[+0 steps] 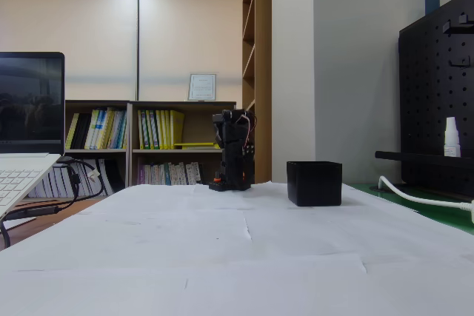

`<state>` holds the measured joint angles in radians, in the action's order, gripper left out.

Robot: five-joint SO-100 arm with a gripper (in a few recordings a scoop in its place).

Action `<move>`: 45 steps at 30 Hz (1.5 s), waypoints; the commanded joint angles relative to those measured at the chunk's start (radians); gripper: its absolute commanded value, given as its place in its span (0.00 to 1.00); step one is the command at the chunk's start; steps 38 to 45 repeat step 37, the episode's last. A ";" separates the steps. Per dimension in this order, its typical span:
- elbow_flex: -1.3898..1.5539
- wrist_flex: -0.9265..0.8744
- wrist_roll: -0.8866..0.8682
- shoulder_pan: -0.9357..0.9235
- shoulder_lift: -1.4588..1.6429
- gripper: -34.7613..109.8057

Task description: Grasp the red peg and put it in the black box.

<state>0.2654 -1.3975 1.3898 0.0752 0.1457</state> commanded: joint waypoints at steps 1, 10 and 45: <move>-0.066 -0.041 0.069 -0.008 -0.064 0.24; -0.146 -0.034 0.101 -0.008 -0.193 0.24; -0.161 -0.104 0.130 -0.127 -0.337 0.25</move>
